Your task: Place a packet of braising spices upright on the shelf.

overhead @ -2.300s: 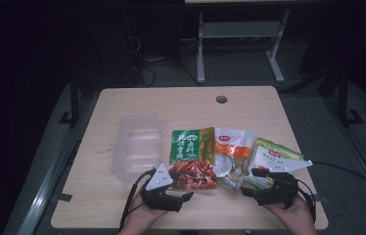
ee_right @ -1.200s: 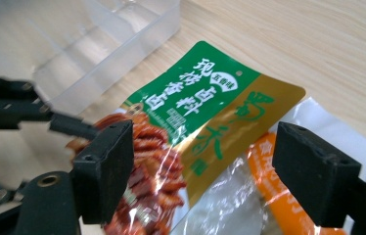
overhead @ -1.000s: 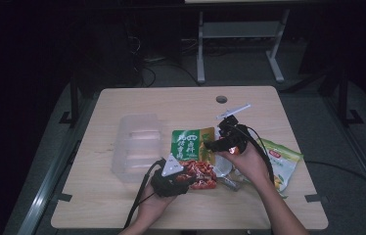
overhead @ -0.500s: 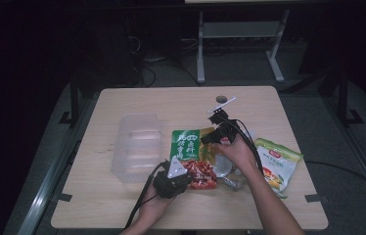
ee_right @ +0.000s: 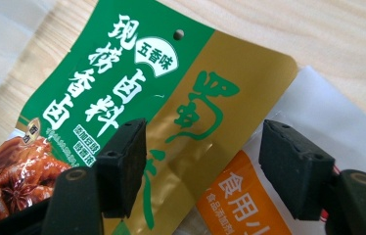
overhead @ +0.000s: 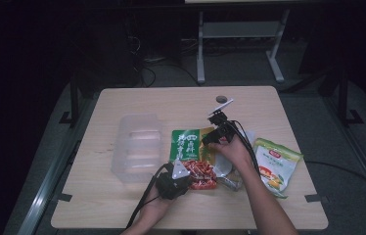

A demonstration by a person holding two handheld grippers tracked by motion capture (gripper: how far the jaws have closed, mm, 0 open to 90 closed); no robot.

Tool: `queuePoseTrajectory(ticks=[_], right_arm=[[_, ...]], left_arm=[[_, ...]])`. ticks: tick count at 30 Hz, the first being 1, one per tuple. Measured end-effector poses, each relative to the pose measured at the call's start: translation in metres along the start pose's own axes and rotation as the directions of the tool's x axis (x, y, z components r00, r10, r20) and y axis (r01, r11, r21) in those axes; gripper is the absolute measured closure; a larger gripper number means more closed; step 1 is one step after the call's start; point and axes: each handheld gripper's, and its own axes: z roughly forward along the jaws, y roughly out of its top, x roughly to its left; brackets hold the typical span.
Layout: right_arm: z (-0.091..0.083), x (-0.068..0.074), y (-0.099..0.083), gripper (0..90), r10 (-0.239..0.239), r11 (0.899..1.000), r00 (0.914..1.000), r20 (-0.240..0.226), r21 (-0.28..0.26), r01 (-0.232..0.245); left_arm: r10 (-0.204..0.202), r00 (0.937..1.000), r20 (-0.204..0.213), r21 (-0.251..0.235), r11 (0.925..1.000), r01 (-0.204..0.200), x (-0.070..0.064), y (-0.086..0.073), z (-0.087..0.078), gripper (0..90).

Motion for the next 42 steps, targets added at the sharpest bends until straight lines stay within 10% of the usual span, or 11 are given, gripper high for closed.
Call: queuePoseTrajectory(ticks=[28, 42], right_arm=[[0.004, 0.000, -0.002, 61.4, 0.003, 0.999, 0.9953, -0.097, 0.044, 0.001], [0.007, 0.001, -0.002, 89.8, -0.009, 0.999, 0.9792, -0.203, 0.039, 0.017]], left_arm=[[0.006, 1.0000, 0.007, 0.011, 0.9999, -0.006, 0.000, -0.002, 0.005, 76.5], [-0.017, 0.9997, 0.018, 0.000, 0.9999, 0.017, 0.004, -0.002, 0.003, 71.4]])
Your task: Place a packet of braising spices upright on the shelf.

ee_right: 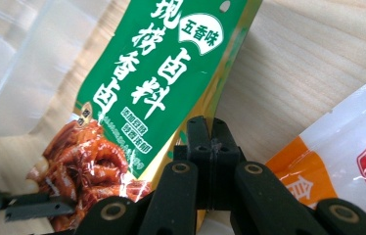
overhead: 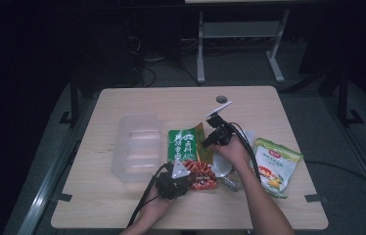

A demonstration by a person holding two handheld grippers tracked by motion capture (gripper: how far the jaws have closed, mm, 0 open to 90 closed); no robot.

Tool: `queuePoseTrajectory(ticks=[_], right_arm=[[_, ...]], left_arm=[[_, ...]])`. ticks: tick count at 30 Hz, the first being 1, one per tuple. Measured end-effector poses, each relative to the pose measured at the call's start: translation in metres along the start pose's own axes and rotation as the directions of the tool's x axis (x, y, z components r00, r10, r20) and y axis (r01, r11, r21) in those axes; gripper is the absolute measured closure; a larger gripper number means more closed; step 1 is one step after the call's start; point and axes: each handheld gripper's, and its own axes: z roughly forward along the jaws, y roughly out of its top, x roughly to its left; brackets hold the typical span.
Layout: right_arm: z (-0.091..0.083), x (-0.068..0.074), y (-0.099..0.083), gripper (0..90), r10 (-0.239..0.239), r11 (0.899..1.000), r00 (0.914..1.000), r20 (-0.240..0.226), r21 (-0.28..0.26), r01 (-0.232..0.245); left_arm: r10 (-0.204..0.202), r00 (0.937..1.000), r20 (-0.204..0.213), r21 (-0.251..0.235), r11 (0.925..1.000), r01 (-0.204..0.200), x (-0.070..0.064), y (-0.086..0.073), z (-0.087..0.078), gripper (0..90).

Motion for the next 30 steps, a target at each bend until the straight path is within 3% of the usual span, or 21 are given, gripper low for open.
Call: queuePoseTrajectory(ticks=[7, 17, 21, 26, 28, 30], right_arm=[[-0.016, 0.005, -0.005, 90.0, -0.021, 0.998, 0.9990, -0.040, -0.059, 0.018], [-0.044, 0.015, -0.016, 90.0, -0.077, 0.985, 0.9948, -0.066, -0.157, 0.066], [-0.058, 0.021, -0.024, 90.0, -0.139, 0.971, 0.9881, -0.065, -0.204, 0.123], [-0.077, 0.032, -0.038, 90.0, -0.190, 0.952, 0.9790, -0.074, -0.257, 0.165], [-0.079, 0.033, -0.041, 90.0, -0.206, 0.947, 0.9759, -0.072, -0.265, 0.180], [-0.086, 0.037, -0.048, 90.0, -0.240, 0.934, 0.9681, -0.072, -0.288, 0.210]], left_arm=[[-0.035, 0.9991, 0.023, -0.035, 0.9988, 0.035, 0.004, 0.003, -0.008, 66.9], [-0.083, 0.9955, 0.046, -0.103, 0.9909, 0.087, 0.010, 0.008, -0.021, 54.9], [-0.101, 0.9935, 0.054, -0.136, 0.9849, 0.107, 0.012, 0.010, -0.027, 46.5], [-0.144, 0.9865, 0.077, -0.180, 0.9713, 0.156, 0.017, 0.014, -0.037, 35.9], [-0.146, 0.9864, 0.076, -0.180, 0.9709, 0.157, 0.018, 0.014, -0.038, 32.6], [-0.152, 0.9856, 0.075, -0.191, 0.9679, 0.164, 0.020, 0.015, -0.041, 30.9]])
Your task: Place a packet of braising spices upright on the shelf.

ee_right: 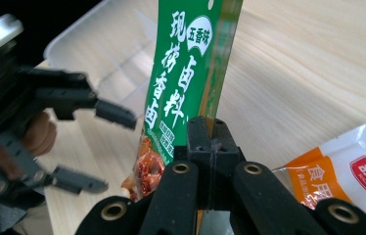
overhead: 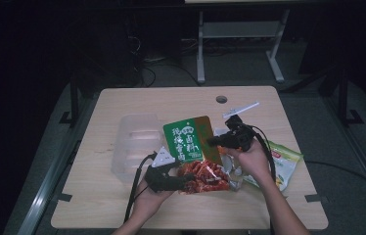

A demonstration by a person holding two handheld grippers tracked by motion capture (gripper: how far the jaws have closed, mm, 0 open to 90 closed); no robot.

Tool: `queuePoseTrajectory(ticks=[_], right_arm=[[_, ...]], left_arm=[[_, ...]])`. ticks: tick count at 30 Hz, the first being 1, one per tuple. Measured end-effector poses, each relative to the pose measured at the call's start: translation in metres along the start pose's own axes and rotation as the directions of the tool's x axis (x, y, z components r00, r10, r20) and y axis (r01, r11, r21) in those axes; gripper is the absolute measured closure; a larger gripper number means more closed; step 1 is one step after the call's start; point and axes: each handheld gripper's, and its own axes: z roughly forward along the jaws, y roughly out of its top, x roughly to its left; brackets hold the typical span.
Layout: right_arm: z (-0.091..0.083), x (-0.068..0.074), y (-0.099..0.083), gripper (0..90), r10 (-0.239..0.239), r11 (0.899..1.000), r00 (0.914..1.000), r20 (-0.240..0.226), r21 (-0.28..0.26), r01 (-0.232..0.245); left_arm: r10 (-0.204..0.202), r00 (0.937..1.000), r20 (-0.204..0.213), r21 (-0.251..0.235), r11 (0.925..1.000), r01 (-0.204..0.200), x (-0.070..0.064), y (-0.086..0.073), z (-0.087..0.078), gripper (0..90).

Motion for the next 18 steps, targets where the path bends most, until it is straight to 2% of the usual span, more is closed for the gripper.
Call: queuePoseTrajectory(ticks=[3, 5, 9, 11, 12, 14, 18], right_arm=[[-0.011, 0.008, -0.007, 90.0, -0.053, 0.998, 0.9986, -0.005, -0.039, 0.053], [-0.017, 0.011, -0.012, 90.0, -0.078, 0.995, 0.9970, -0.005, -0.058, 0.077], [-0.029, 0.013, -0.021, 90.0, -0.119, 0.989, 0.9928, -0.012, -0.090, 0.118], [-0.031, 0.014, -0.023, 90.0, -0.125, 0.988, 0.9921, -0.012, -0.096, 0.123], [-0.037, 0.015, -0.028, 90.0, -0.148, 0.983, 0.9889, -0.010, -0.111, 0.146], [-0.043, 0.015, -0.033, 90.0, -0.166, 0.978, 0.9860, -0.018, -0.135, 0.162], [-0.052, 0.013, -0.043, 90.0, -0.192, 0.969, 0.9812, -0.025, -0.166, 0.185]], left_arm=[[-0.015, 0.9998, -0.015, -0.012, 0.9998, 0.014, 0.000, 0.000, -0.001, 26.0], [-0.010, 0.9997, -0.020, -0.007, 0.9999, 0.010, 0.000, -0.001, -0.002, 24.2], [-0.019, 0.9996, -0.022, -0.008, 0.9998, 0.018, -0.001, 0.000, -0.001, 21.8], [-0.024, 0.9995, -0.022, -0.006, 0.9997, 0.024, -0.001, 0.000, -0.001, 20.8], [-0.020, 0.9995, -0.026, 0.010, 0.9997, 0.021, -0.002, 0.001, 0.001, 17.7], [-0.023, 0.9994, -0.025, 0.011, 0.9997, 0.023, -0.003, 0.001, 0.002, 17.5], [-0.045, 0.9990, 0.000, 0.016, 0.9989, 0.045, -0.001, 0.003, 0.009, 17.5]])
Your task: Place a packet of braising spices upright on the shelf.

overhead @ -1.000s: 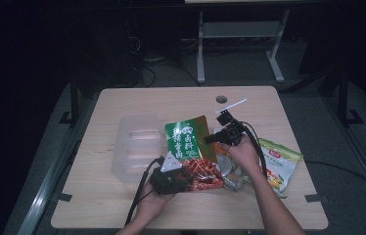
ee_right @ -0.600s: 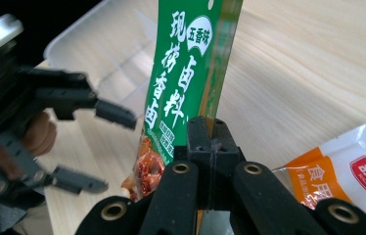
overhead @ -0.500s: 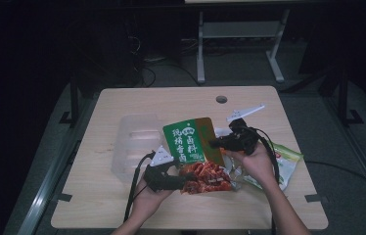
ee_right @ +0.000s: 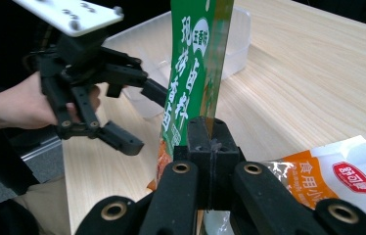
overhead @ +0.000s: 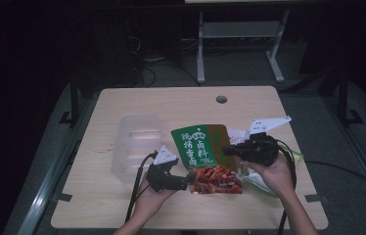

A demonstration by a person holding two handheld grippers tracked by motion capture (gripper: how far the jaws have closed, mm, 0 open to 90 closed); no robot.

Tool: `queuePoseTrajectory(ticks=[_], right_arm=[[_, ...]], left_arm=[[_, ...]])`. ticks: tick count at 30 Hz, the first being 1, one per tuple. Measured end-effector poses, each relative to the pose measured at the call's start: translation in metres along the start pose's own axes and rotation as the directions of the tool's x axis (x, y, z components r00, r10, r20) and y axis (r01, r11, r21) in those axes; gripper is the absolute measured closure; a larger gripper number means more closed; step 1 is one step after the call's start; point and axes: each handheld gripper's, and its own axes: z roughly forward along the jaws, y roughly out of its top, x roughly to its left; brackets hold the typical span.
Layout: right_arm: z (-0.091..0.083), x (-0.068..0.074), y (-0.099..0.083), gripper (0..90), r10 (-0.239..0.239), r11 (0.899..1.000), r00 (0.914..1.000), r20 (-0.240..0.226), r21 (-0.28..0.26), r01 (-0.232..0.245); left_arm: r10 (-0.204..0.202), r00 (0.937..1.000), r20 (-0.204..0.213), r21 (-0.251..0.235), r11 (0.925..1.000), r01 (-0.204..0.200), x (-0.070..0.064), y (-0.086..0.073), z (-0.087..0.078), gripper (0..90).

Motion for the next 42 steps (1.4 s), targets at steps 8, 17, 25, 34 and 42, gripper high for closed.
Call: queuePoseTrajectory(ticks=[8, 17, 25, 34, 42], right_arm=[[-0.007, 0.000, -0.009, 90.0, -0.018, 1.000, 0.9989, -0.043, -0.025, 0.017], [-0.007, -0.005, -0.014, 90.0, 0.004, 1.000, 0.9992, -0.039, -0.027, -0.005], [-0.005, -0.008, -0.016, 89.5, 0.036, 0.999, 0.9990, -0.026, -0.003, -0.036], [0.012, -0.011, -0.023, 80.8, 0.076, 0.995, 0.9959, -0.049, 0.065, -0.073], [0.027, -0.007, -0.023, 81.4, 0.085, 0.990, 0.9959, -0.031, 0.113, -0.081]], left_arm=[[-0.086, 0.9873, 0.134, 0.033, 0.9961, 0.082, 0.005, 0.004, 0.017, 37.9], [-0.060, 0.9853, 0.160, -0.019, 0.9978, 0.064, 0.006, 0.007, 0.013, 65.6], [-0.012, 0.9913, 0.131, -0.049, 0.9986, 0.018, 0.002, 0.006, 0.006, 84.3], [0.035, 0.9966, 0.074, -0.055, 0.9980, -0.031, -0.001, 0.005, -0.001, 85.2], [0.046, 0.9964, 0.070, -0.053, 0.9977, -0.043, -0.001, 0.002, -0.003, 84.2]])
